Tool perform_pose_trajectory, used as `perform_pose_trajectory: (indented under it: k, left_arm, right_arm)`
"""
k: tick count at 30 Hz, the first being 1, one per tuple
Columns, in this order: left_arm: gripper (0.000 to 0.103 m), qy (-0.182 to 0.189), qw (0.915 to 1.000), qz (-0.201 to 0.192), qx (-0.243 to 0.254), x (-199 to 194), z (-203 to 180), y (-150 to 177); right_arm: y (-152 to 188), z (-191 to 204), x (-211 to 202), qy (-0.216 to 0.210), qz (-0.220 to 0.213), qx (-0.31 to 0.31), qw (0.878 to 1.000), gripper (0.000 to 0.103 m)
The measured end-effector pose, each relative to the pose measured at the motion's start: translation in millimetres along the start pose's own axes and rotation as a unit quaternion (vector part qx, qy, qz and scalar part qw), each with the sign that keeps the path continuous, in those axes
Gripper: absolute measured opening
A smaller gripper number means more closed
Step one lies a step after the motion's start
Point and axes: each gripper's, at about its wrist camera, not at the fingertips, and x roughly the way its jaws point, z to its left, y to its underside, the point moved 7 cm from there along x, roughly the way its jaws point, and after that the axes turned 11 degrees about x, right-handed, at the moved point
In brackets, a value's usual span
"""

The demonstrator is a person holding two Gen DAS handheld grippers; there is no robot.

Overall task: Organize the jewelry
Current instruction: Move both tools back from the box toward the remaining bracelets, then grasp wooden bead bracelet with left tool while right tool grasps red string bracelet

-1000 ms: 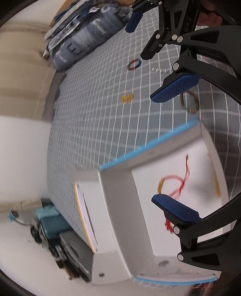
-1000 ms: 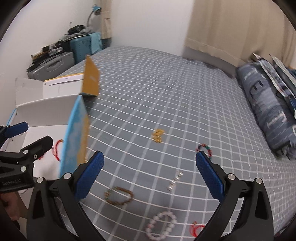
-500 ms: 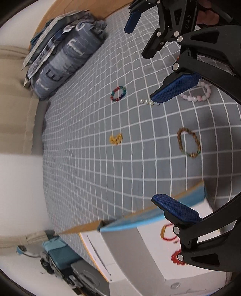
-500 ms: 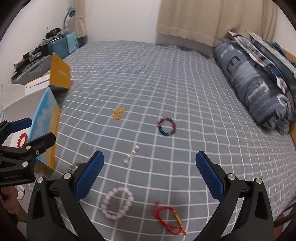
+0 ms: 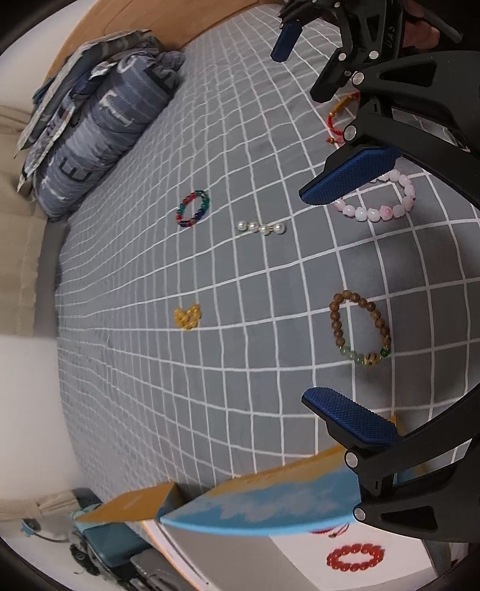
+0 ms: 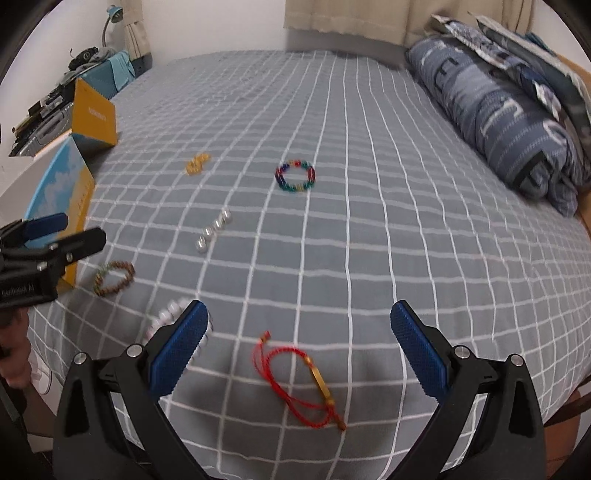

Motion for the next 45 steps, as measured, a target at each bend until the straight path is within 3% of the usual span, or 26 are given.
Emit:
perform_pose_trajectory:
  k: [11, 23, 31, 32, 36, 37, 42, 45]
  left_arm:
    - [0.097, -0.009, 0.9994, 0.032, -0.012, 40.2, -8.1, 27.9]
    - [0.096, -0.034, 0.9983, 0.034, -0.035, 65.5, -4.7, 46.3]
    - [0.068, -0.044, 0.998, 0.038, -0.023, 66.4, -5.6, 46.8]
    - [0.057, -0.021, 0.9985, 0.044, -0.025, 68.5, -8.6, 48.2]
    - [0.049, -0.017, 0.9982, 0.046, -0.034, 67.5, -5.9, 50.1]
    - [0.047, -0.017, 0.9982, 0.047, -0.034, 66.9, -5.2, 50.2]
    - [0.016, -0.007, 0.9978, 0.052, -0.04, 64.8, -1.4, 51.4]
    - [0.009, -0.008, 0.9978, 0.053, -0.04, 63.9, 0.1, 52.1]
  right_arm:
    - [30.8, -16.5, 22.4, -0.004, 0.032, 0.01, 0.999, 0.095]
    - [51.6, -18.6, 41.8, -0.007, 0.057, 0.01, 0.998, 0.095]
    - [56.2, -14.4, 50.3, -0.003, 0.066, 0.006, 0.998, 0.093]
    - [55.9, -13.8, 51.1, -0.003, 0.067, 0.006, 0.998, 0.09]
    - [56.7, -11.6, 51.3, -0.008, 0.07, 0.007, 0.997, 0.082]
    - [56.8, -11.2, 51.3, -0.009, 0.071, 0.006, 0.997, 0.078]
    - [56.8, -10.3, 51.0, -0.012, 0.075, 0.006, 0.997, 0.058]
    - [56.3, -8.7, 51.1, -0.011, 0.078, 0.004, 0.997, 0.038]
